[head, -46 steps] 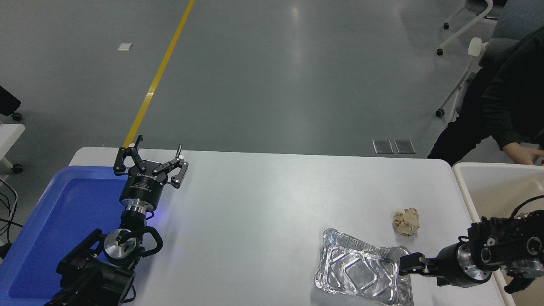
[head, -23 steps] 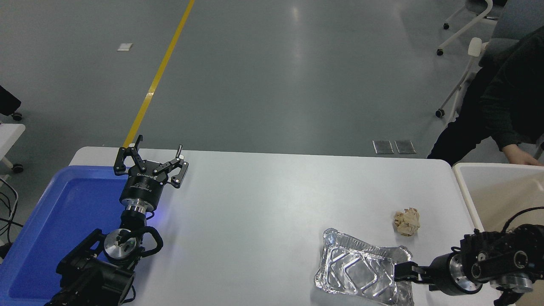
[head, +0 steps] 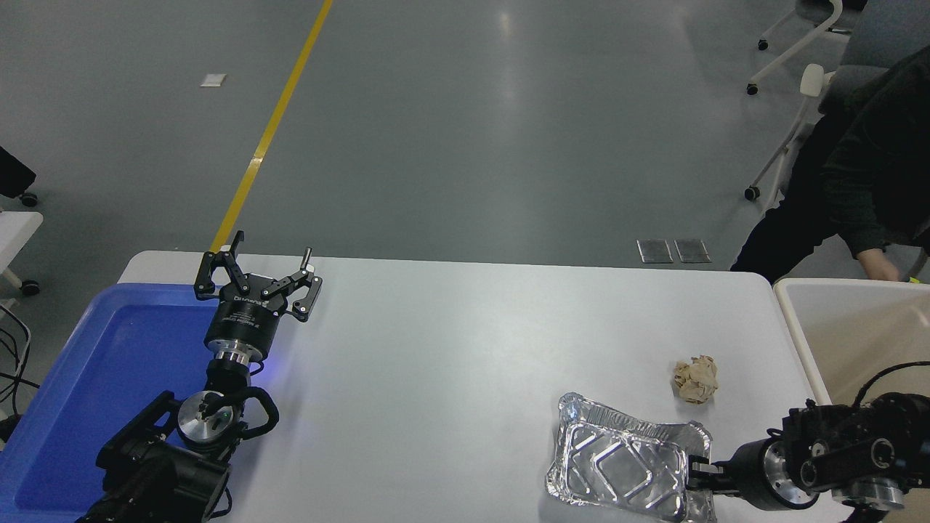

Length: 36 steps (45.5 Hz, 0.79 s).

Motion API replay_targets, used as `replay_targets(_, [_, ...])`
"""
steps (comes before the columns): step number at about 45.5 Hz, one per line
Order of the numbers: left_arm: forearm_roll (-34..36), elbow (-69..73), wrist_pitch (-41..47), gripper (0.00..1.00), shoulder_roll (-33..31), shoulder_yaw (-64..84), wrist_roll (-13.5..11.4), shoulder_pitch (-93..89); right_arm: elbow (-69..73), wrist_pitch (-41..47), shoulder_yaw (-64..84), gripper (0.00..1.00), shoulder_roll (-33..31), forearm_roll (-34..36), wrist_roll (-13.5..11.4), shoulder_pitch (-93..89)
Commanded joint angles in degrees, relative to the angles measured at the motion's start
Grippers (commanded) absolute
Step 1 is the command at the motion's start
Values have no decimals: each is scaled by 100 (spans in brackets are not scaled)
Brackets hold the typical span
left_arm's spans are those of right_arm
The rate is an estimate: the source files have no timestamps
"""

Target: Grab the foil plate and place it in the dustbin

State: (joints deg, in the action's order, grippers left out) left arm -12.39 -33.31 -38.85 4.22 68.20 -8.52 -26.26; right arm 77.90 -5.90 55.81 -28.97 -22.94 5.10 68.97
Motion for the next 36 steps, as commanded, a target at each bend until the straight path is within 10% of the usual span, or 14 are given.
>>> replay_targets(1, [0, 0, 0, 99, 0, 0, -1, -2, 50, -52, 18, 0, -47, 0, 0, 28])
replay_targets(21, [0, 0, 0, 99, 0, 0, -1, -2, 1227, 149, 395, 0, -1162, -26, 0, 1477])
replay_targets(36, [0, 0, 0, 99, 0, 0, -1, 6, 1588, 2179, 1950, 0, -2104, -18, -53, 4930])
